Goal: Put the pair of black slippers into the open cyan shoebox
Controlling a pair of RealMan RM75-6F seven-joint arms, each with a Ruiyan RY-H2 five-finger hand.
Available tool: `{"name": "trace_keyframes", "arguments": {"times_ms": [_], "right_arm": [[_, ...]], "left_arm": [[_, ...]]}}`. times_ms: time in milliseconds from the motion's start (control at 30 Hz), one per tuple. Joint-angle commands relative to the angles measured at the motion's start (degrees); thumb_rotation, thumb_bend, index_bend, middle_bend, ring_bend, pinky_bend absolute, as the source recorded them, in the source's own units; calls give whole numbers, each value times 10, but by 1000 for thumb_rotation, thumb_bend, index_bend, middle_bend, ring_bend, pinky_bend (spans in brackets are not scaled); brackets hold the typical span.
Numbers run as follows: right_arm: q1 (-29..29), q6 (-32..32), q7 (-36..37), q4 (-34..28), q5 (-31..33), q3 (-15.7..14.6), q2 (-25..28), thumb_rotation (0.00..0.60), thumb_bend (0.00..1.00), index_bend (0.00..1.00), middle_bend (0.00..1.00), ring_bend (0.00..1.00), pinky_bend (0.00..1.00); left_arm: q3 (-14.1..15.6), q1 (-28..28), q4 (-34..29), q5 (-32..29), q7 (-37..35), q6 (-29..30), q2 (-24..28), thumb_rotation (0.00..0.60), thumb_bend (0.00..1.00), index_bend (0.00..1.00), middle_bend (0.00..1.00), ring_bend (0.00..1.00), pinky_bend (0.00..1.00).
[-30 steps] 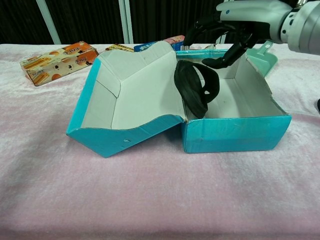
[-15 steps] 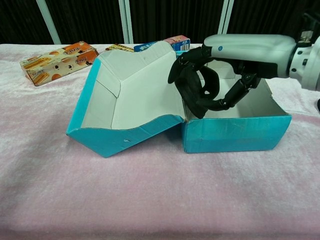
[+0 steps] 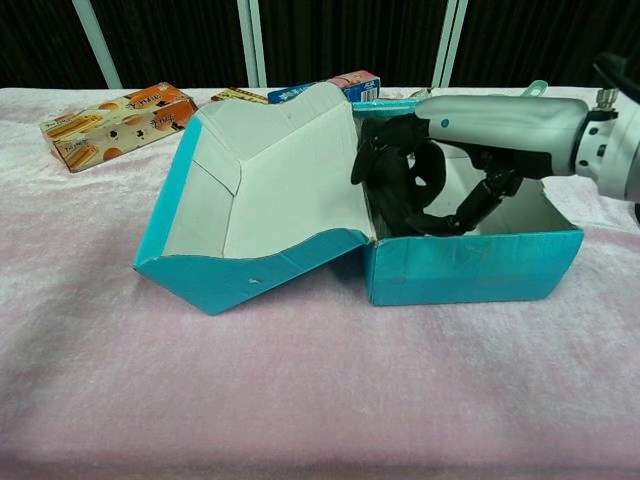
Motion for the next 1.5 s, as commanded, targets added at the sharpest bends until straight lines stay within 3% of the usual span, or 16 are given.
{"name": "trace_keyframes", "arguments": {"times_ms": [33,367,567,733,933,1200,1500], "right_arm": [[-1,-2,-13,4,2,-7,-3,600,367,288,201,0,125],[1,-8,-33,17,13,-11,-19,600,367,288,201,0,125],[-9,15,-39,-6,-4,-10,5,600,360,288,194,0,125],[-26,45,-46,-47,-20,-10,49,600,159,205,152,0,125],[-52,81,-39,-72,-23,-6,103,600,124,180,144,0,125],[-96,101,14,-23,17,-7,172,600,124,146,129,0,125],[-117,57,34,75,33,-39,169,600,75,126,111,0,125]], "left_arm": [[0,0,0,0,1,0,0,600,0,89,167,88,76],[0,0,0,0,1,1,0,600,0,89,167,88,76],[-1,0,0,-1,0,0,0,600,0,89,167,88,76],[-1,-2,-1,1,1,0,0,600,0,89,167,88,76],[-2,-3,-3,5,3,2,1,600,0,89,167,88,76],[0,-3,-1,6,2,1,0,600,0,89,167,89,76],[3,-3,-3,14,7,3,0,600,0,89,168,89,76]]}}
